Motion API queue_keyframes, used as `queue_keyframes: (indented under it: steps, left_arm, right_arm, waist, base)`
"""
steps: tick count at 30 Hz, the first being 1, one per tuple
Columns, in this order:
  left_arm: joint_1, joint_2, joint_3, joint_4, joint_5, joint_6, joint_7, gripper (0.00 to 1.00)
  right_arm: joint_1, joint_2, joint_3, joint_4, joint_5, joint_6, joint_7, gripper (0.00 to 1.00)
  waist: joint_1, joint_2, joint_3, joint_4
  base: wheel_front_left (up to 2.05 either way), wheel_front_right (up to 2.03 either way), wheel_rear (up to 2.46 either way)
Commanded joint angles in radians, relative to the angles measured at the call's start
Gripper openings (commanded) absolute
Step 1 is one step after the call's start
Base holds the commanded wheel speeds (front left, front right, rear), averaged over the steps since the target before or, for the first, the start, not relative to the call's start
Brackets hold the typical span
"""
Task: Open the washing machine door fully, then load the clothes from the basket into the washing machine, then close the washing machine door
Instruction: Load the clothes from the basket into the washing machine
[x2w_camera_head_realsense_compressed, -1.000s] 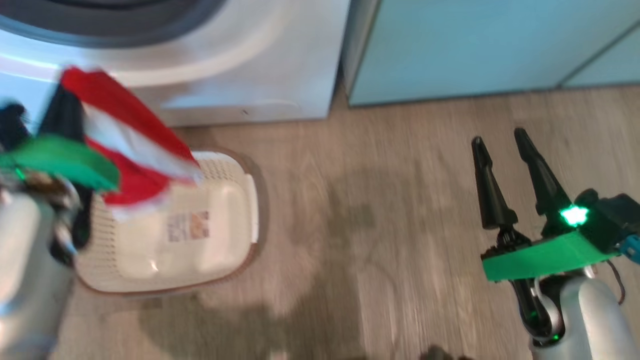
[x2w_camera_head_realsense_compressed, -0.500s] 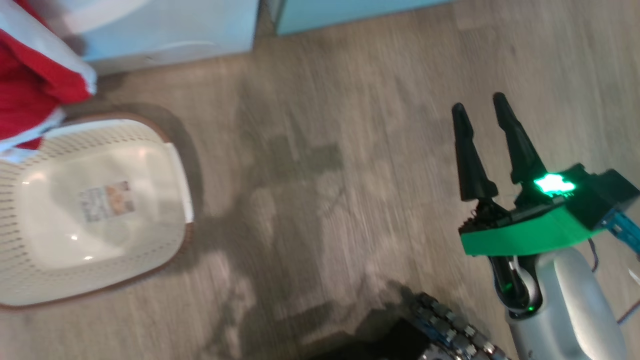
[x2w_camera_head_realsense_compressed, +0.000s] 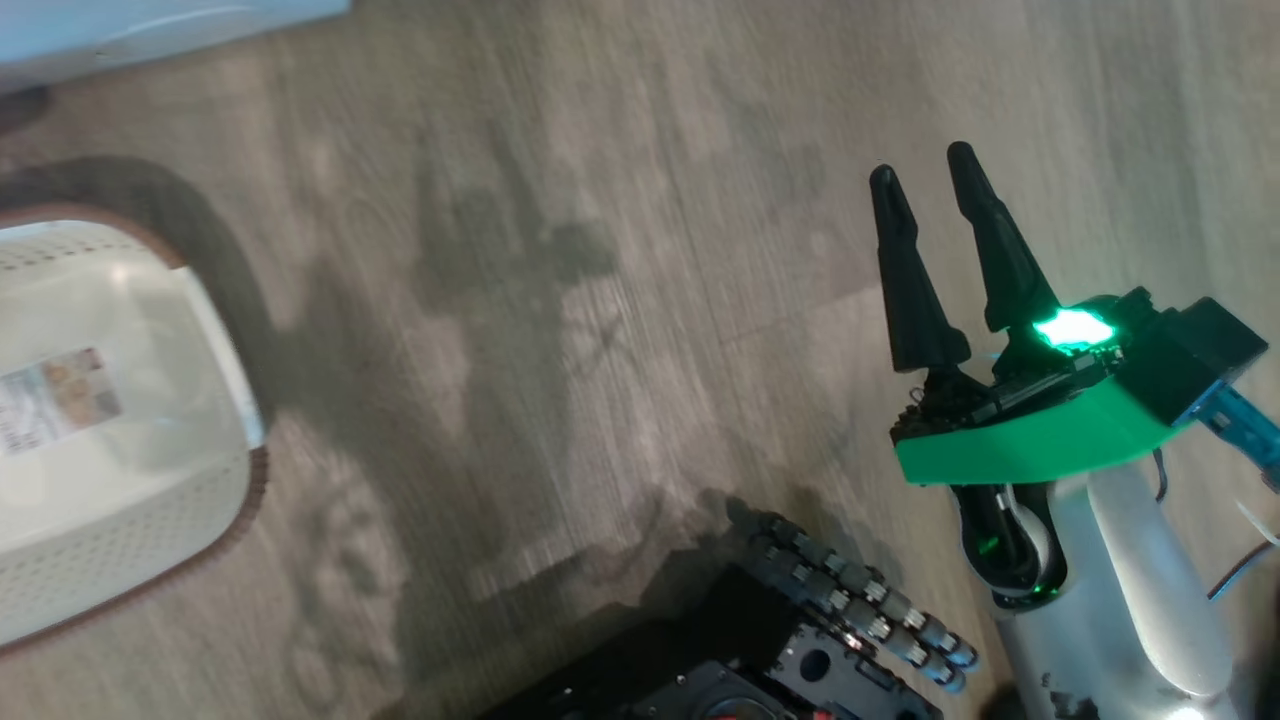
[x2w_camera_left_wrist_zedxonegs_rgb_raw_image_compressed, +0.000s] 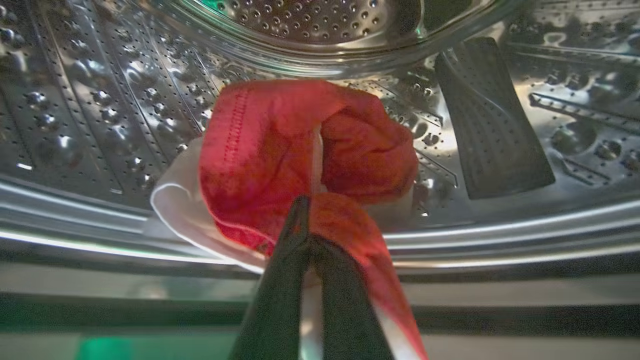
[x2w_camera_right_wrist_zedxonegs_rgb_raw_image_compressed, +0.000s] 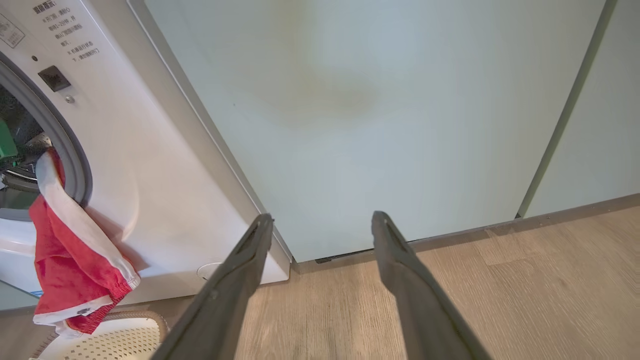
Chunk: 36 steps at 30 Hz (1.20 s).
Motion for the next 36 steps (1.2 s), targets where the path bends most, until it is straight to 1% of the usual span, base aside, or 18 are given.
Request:
queue_keyframes:
  steps: [1, 4, 8, 10, 17, 18, 22, 26, 29, 30, 31, 32, 36]
  left_arm:
    - [-0.051, 0.07, 0.037, -0.036, 0.011, 0.003, -0.005, 0.0]
    - [-0.099, 0.092, 0.046, -0.034, 0.022, 0.007, -0.032, 0.0]
    - [-0.163, 0.097, 0.065, -0.028, 0.027, 0.016, -0.09, 0.0]
    - [-0.191, 0.102, 0.065, -0.028, 0.038, 0.011, -0.126, 0.0]
    - [-0.281, 0.083, 0.078, -0.005, 0.06, -0.012, -0.322, 0.0]
    - [-0.281, 0.083, 0.078, -0.005, 0.06, -0.012, -0.322, 0.0]
    - [-0.291, 0.085, 0.06, 0.056, 0.069, -0.035, -0.342, 0.0]
    - [-0.267, 0.094, 0.036, 0.121, 0.058, -0.084, -0.289, 0.0]
    - [-0.25, 0.087, 0.018, 0.151, 0.053, -0.111, -0.265, 0.0]
    - [-0.244, 0.082, 0.011, 0.161, 0.054, -0.115, -0.26, 0.15]
    - [-0.237, 0.077, 0.007, 0.169, 0.053, -0.118, -0.26, 0.76]
    - [-0.228, 0.072, 0.001, 0.175, 0.053, -0.124, -0.261, 1.0]
    - [-0.181, 0.044, -0.016, 0.193, 0.047, -0.141, -0.282, 1.0]
  right_arm:
    - [0.007, -0.005, 0.021, -0.033, 0.011, 0.0, -0.009, 1.0]
    - [0.003, -0.005, 0.027, -0.037, 0.022, 0.0, -0.009, 1.0]
    - [0.001, -0.005, 0.037, -0.043, 0.031, 0.0, -0.009, 1.0]
    - [0.0, -0.005, 0.043, -0.049, 0.036, 0.0, -0.009, 1.0]
    - [0.013, -0.005, 0.032, -0.074, 0.037, 0.0, -0.009, 1.0]
    - [0.013, -0.005, 0.032, -0.074, 0.037, 0.0, -0.009, 1.0]
    - [0.017, -0.005, 0.032, -0.079, 0.034, 0.0, -0.009, 1.0]
    - [0.007, -0.005, 0.036, -0.081, 0.031, 0.0, -0.009, 1.0]
    - [0.002, -0.005, 0.03, -0.082, 0.019, 0.0, -0.009, 1.0]
    - [0.0, -0.005, 0.027, -0.082, 0.015, 0.0, -0.009, 1.0]
    - [-0.002, -0.005, 0.025, -0.083, 0.011, 0.0, -0.009, 1.0]
    - [-0.004, -0.005, 0.023, -0.085, 0.006, 0.0, -0.009, 1.0]
    - [-0.006, -0.005, 0.016, -0.086, -0.014, 0.0, -0.009, 1.0]
  waist:
    - [-0.0001, 0.0, 0.028, -0.03]
    - [-0.0001, 0.0, 0.049, -0.051]
    - [-0.0001, 0.0, 0.074, -0.076]
    - [-0.0001, 0.0, 0.084, -0.088]
    - [-0.0001, 0.0, 0.108, -0.088]
    - [-0.0001, 0.0, 0.108, -0.088]
    - [-0.0001, 0.0, 0.114, -0.081]
    - [-0.0001, 0.0, 0.111, -0.069]
    - [-0.0001, 0.0, 0.101, -0.05]
    - [-0.0001, 0.0, 0.097, -0.043]
    - [-0.0001, 0.0, 0.092, -0.036]
    - [-0.0001, 0.0, 0.085, -0.028]
    - [-0.0001, 0.0, 0.054, 0.006]
  base:
    - [0.0, 0.0, 0.0]
    - [0.0, 0.0, 0.0]
    - [0.0, 0.0, 0.0]
    - [0.0, 0.0, 0.0]
    - [0.0, 0.0, 0.0]
    - [0.0, 0.0, 0.0]
    - [0.0, 0.0, 0.0]
    - [0.0, 0.0, 0.0]
    - [0.0, 0.0, 0.0]
    - [0.0, 0.0, 0.0]
    - [0.0, 0.0, 0.0]
    - [0.0, 0.0, 0.0]
    - [0.0, 0.0, 0.0]
